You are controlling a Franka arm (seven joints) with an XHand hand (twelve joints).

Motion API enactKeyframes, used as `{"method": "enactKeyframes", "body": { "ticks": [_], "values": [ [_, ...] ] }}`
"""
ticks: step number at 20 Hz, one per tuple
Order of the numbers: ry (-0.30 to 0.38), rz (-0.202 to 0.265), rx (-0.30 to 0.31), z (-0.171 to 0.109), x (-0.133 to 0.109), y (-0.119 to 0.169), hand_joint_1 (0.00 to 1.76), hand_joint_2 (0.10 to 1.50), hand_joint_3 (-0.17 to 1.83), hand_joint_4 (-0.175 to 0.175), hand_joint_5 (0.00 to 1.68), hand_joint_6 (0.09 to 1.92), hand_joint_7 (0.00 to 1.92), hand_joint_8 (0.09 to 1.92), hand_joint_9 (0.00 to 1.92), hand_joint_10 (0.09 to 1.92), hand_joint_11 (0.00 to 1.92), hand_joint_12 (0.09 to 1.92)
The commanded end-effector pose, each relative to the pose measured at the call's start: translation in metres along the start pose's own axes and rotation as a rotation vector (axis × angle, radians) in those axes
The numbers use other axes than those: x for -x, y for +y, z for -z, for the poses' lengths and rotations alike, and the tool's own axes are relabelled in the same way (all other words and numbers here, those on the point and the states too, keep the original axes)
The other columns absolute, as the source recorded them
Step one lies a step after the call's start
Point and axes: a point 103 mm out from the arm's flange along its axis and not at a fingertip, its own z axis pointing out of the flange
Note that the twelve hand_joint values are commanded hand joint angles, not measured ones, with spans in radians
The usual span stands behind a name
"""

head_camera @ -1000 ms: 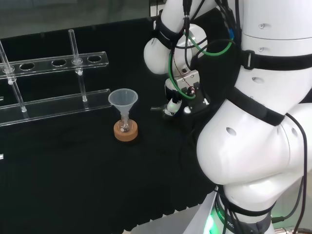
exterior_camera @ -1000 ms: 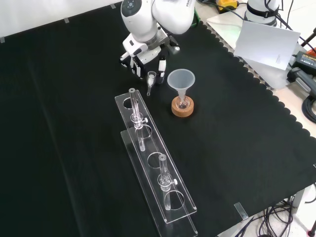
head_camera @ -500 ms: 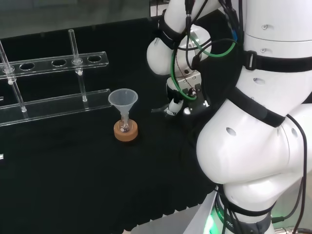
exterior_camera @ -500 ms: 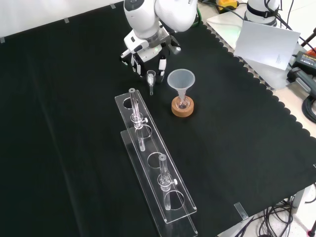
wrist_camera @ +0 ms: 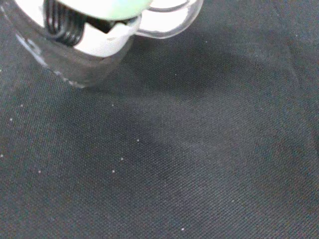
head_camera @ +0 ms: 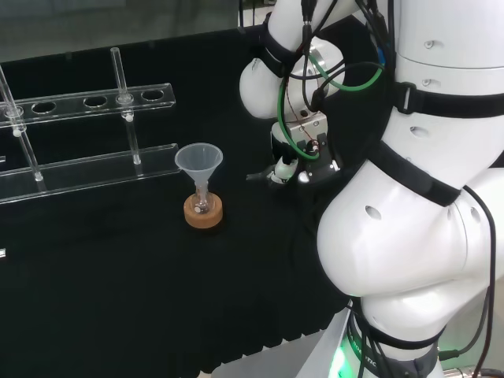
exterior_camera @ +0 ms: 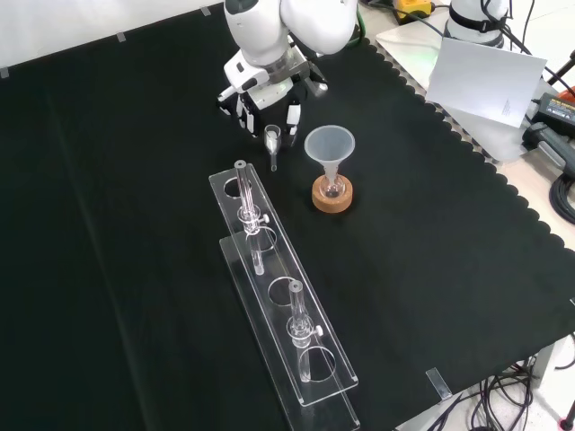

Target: Pick up the weighing funnel.

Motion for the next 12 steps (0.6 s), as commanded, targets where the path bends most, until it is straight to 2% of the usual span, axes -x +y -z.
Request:
{"method": "enactKeyframes", "body": {
  "ticks": [1, 12],
  "values": [
    [0.009, -0.001, 0.002, 0.002, 0.001, 0.001, 1.12, 0.78, 0.34, 0.175, 1.39, 0.32, 1.58, 0.10, 1.07, 0.21, 0.07, 1.58],
    [0.028, -0.013, 0.023, 0.014, 0.010, 0.002, 1.12, 0.78, 0.34, 0.175, 1.40, 0.31, 1.59, 0.10, 1.07, 0.21, 0.07, 1.58]
  ]
}}
